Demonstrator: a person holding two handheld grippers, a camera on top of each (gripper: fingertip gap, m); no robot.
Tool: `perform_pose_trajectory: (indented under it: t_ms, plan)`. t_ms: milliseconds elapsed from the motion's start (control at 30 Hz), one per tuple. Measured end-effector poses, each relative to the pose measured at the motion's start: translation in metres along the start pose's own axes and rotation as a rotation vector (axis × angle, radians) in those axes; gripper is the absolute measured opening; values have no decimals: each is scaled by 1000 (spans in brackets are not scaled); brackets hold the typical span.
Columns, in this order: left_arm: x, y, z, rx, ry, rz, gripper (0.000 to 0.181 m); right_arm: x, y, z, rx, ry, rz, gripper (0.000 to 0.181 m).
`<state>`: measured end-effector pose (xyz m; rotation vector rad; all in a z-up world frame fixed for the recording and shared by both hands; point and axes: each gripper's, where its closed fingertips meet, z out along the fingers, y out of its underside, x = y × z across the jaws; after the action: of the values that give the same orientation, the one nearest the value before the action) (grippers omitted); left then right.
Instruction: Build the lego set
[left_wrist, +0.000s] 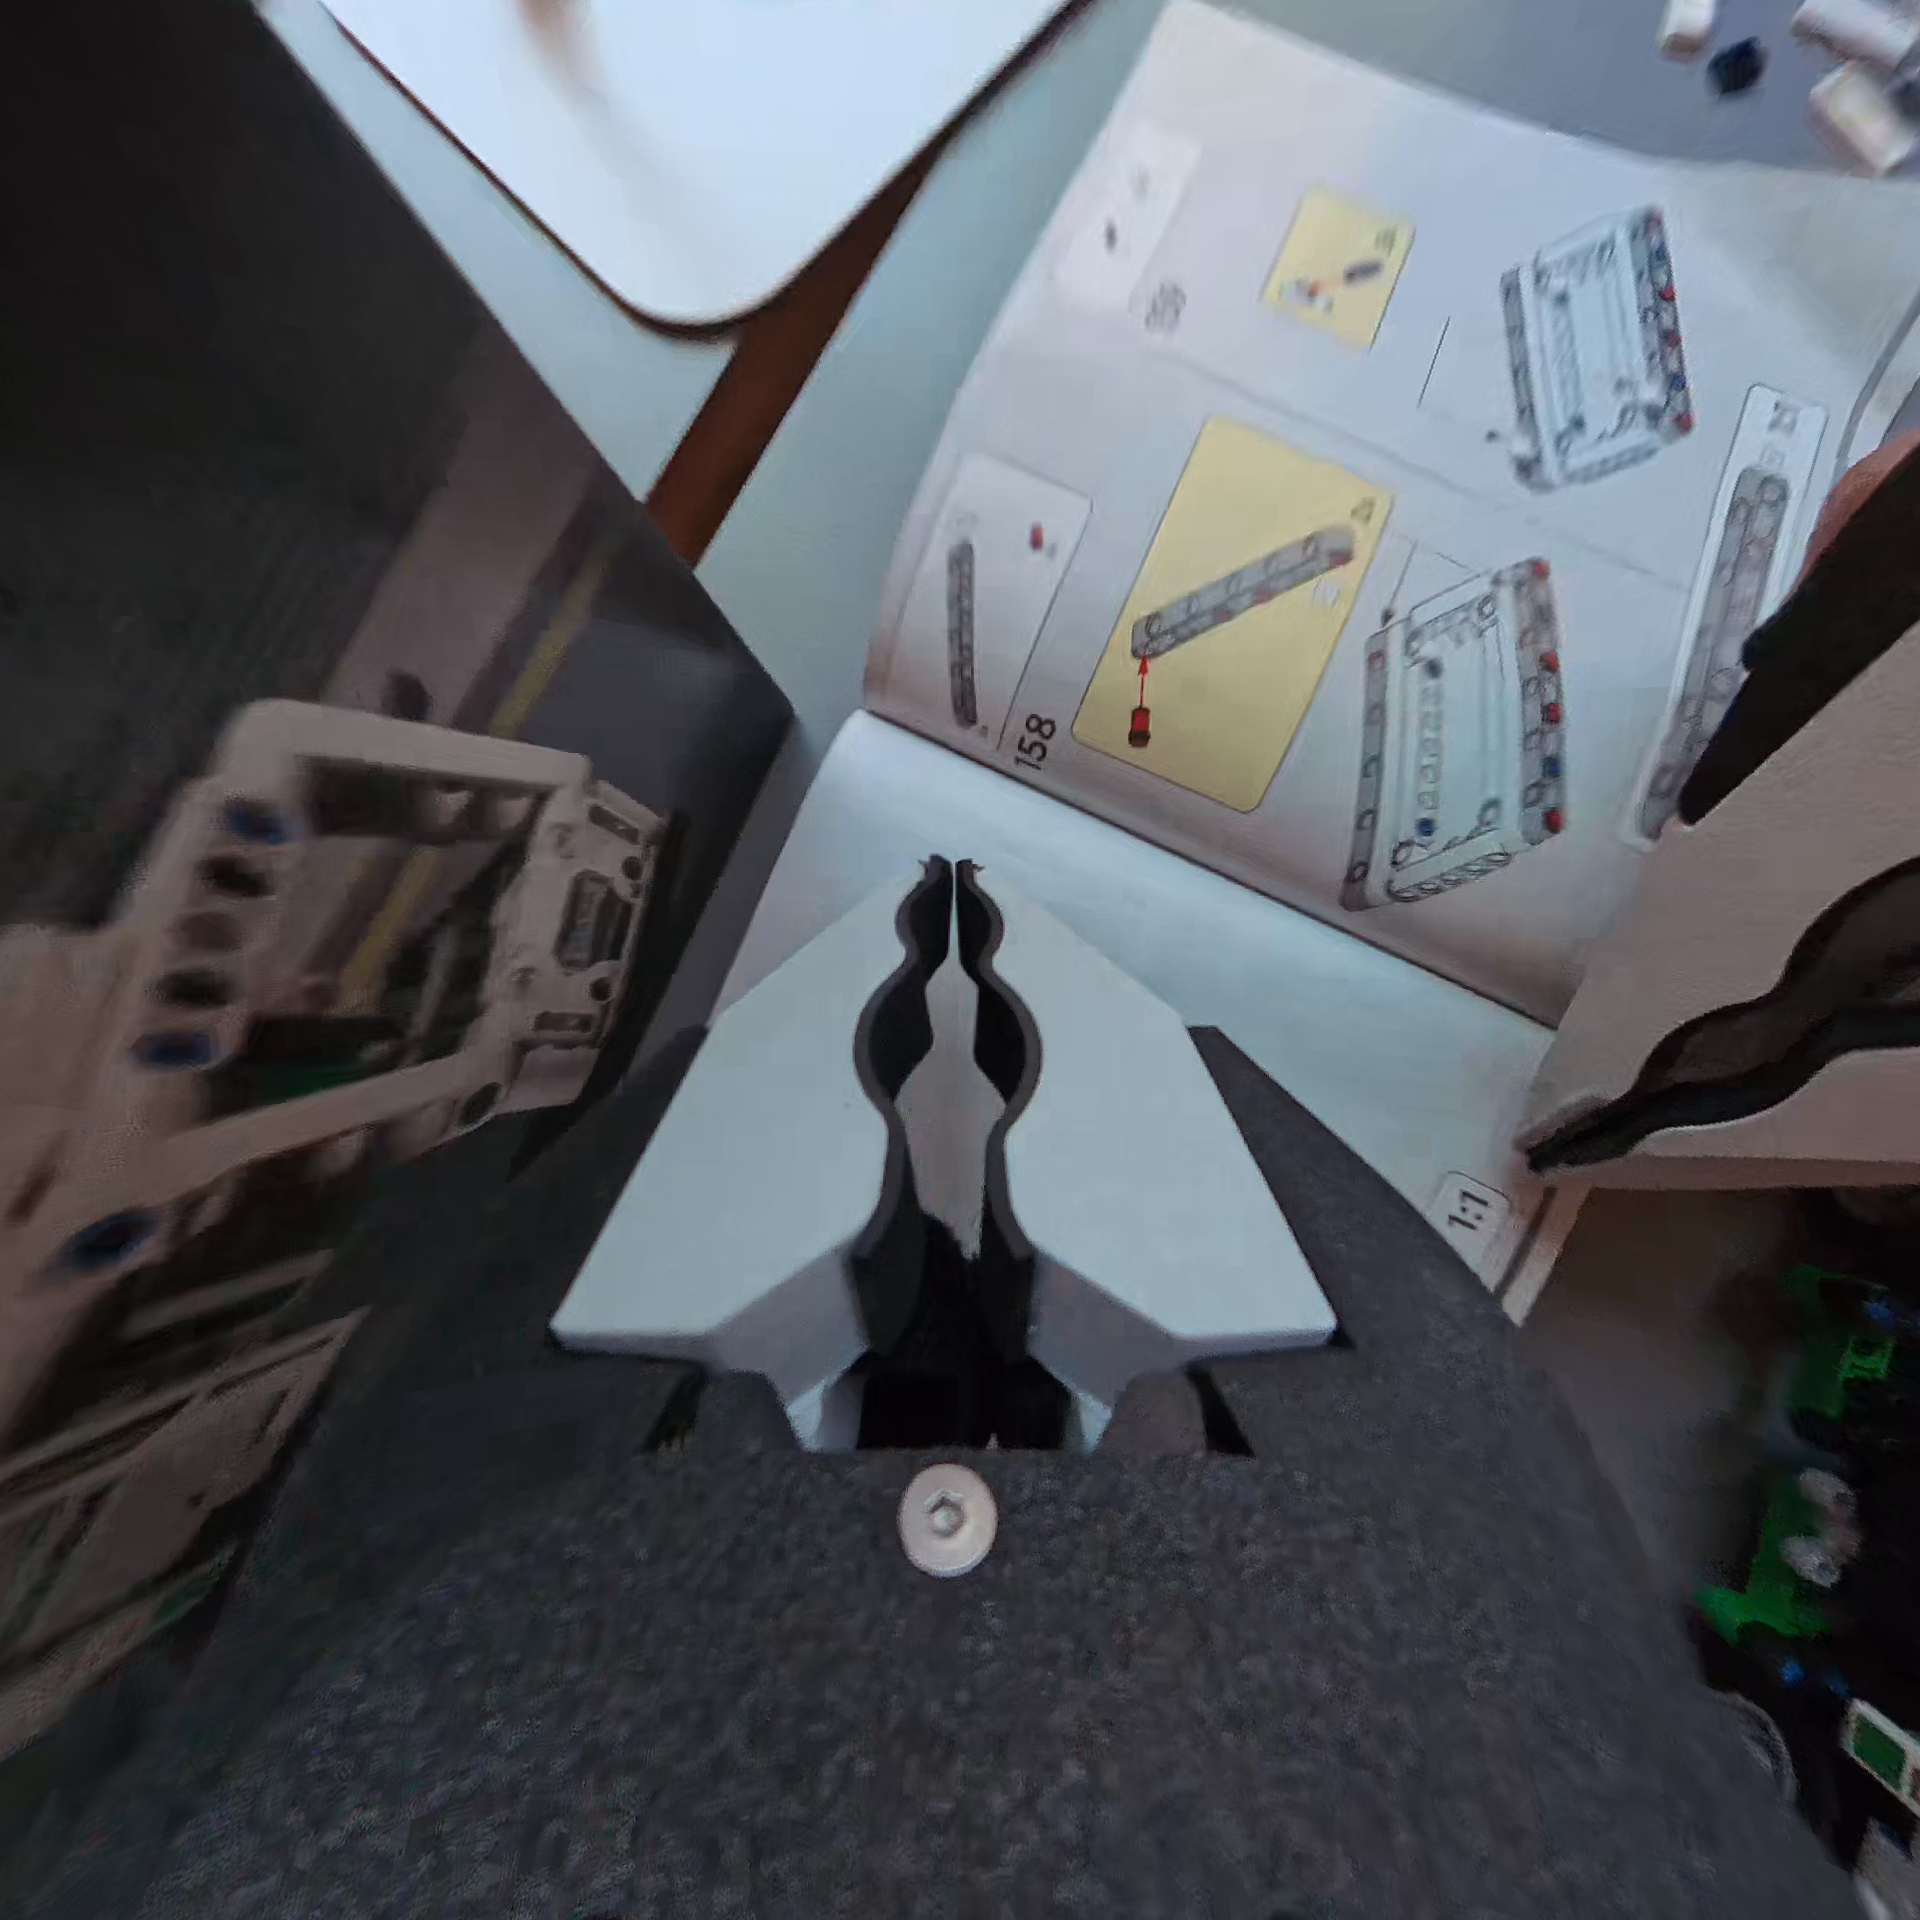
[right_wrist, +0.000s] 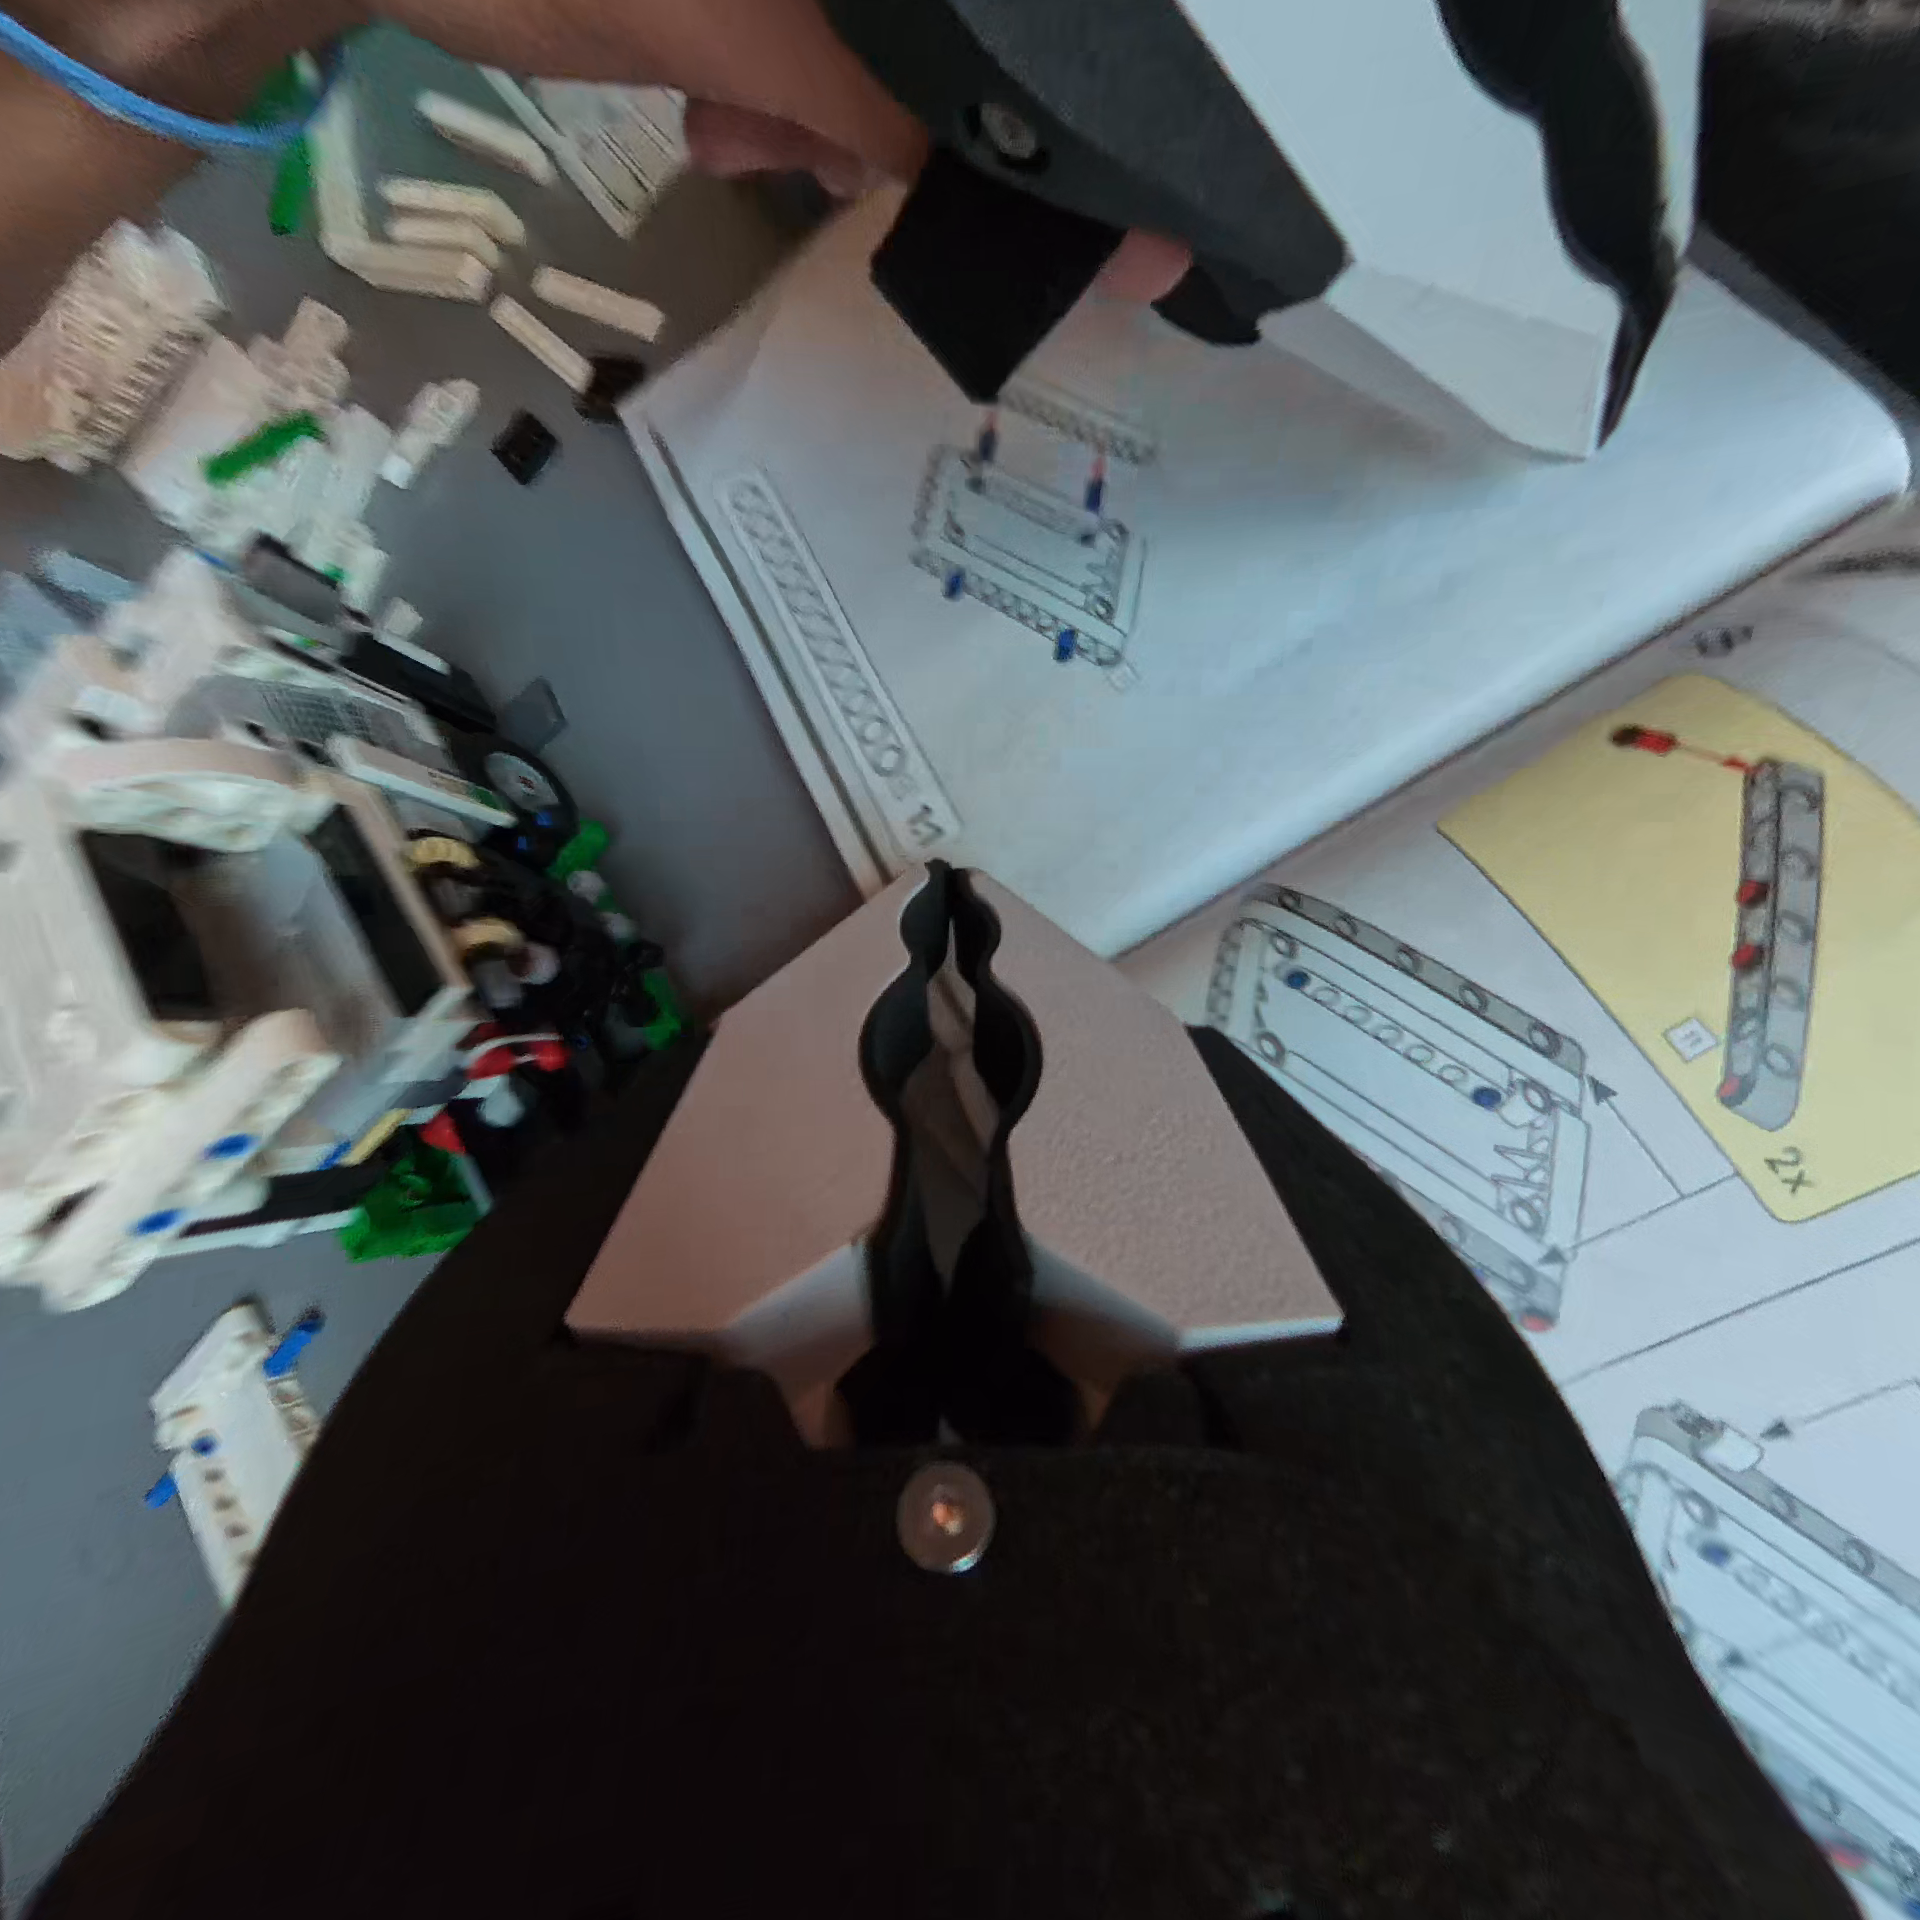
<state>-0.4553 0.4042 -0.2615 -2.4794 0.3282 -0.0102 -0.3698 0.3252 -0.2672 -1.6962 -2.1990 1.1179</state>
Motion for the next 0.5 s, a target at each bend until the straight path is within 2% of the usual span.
perform_pose_trajectory:
  t_ms: [33, 100, 167, 233, 333, 400, 500]
  plan:
    - [-1, -9, -18, 54, -15, -12, 0, -9, -12, -12, 64, -32, 7, 0]
    - [2, -23, -69, 184, 3, -89, 9, -22, -37, -52, 224, 1, 8, 5]
    - [8, -25, -131, 356, 19, -199, 13, -42, -48, -101, 360, 52, -11, 8]
    - [16, -12, -191, 533, -1, -290, 16, -71, -40, -138, 420, 93, -58, 14]
    - [37, 20, -258, 750, -93, -394, 21, -106, -8, -168, 486, 193, -117, 26]
    - [65, 43, -282, 852, -129, -435, 23, -121, 19, -176, 553, 289, -142, 24]
    - [112, 82, -278, 840, -208, -454, 23, -126, 68, -170, 580, 483, -134, 22]
